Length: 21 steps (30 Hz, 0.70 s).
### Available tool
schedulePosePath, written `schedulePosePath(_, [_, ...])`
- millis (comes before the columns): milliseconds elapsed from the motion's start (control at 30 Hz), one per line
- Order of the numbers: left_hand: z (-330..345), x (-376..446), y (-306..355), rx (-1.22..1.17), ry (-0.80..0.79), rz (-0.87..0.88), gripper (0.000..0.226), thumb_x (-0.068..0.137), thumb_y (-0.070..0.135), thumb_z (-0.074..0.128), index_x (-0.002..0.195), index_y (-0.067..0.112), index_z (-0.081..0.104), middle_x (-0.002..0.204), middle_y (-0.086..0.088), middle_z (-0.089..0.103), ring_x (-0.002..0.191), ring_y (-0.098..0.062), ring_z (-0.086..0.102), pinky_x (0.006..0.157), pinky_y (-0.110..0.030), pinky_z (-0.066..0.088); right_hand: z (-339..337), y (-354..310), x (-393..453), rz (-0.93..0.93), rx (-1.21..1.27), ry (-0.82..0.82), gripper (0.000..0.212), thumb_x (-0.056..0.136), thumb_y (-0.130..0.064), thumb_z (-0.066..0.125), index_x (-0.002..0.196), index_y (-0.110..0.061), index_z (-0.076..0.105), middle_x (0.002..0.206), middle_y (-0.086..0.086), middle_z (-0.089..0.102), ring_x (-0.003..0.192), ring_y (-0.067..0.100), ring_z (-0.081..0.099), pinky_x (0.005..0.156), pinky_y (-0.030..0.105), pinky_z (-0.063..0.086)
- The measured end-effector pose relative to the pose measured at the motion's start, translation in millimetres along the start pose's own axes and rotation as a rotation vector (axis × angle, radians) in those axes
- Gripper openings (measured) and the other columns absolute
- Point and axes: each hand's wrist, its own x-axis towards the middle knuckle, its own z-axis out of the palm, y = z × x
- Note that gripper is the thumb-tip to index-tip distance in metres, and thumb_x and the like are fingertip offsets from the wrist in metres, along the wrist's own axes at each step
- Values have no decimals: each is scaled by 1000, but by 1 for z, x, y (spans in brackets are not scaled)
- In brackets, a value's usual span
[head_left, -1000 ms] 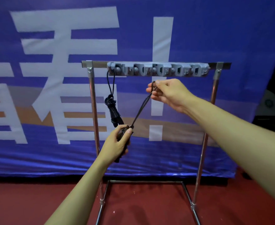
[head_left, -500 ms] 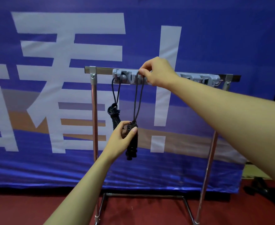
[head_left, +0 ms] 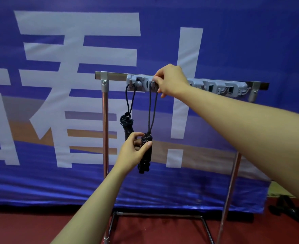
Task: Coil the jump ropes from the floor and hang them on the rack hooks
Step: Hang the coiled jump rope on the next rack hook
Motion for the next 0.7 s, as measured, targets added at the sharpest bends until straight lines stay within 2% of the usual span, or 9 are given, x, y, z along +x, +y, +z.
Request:
schedulePosePath(100, [1,-4,-5,37,-23,-19,43,94,37,74,130,21,56,95,6,65,83,-8,65,71,-14,52,1,3,-9,26,17,-25,18,105,-17,55,103,-12,73,81,5,74,49,7,69,51,16,55])
schedulePosePath(200, [-3,-10,-8,122,-45,-20,50,93,39,74,136,27,51,101,5,67,89,-6,67,71,-12,51,2,5,-25,-3,30,7,16,102,-17,55,106,-17,71,87,1,75,58,12,73,73,36,63])
schedulePosePath(267, [-8,-18,-11,254,-101,-38,54,94,42,72,140,34,44,103,8,67,86,-5,67,65,-15,49,1,8,-44,-50,-3,20,19,100,-22,57,113,-19,71,102,0,75,76,17,74,81,43,62])
schedulePosePath(333, [-15,-31,-17,373,-145,-61,57,94,47,71,142,34,43,104,13,67,80,-5,67,64,-19,46,-3,13,-72,-114,-93,-11,25,100,-33,59,122,-26,69,118,-5,71,99,17,68,89,43,57])
schedulePosePath(500, [-20,-85,-42,450,-204,-70,47,90,53,73,129,35,54,91,18,71,66,-4,63,72,-33,55,-10,39,-159,-241,-309,-169,44,99,-57,53,138,-37,54,136,-12,57,117,18,60,84,41,55])
schedulePosePath(633, [1,-141,-69,423,-308,-31,42,88,51,77,122,34,57,90,20,72,69,-6,68,74,-30,56,11,78,-244,-203,-258,-233,50,93,-70,44,134,-42,51,132,-17,56,122,17,56,86,47,57])
schedulePosePath(700, [18,-184,-105,461,-397,-33,48,86,60,73,122,32,60,94,16,72,74,-6,67,76,-28,55,42,112,-304,-133,-251,-345,52,92,-72,42,133,-42,52,132,-19,55,122,14,54,87,45,57])
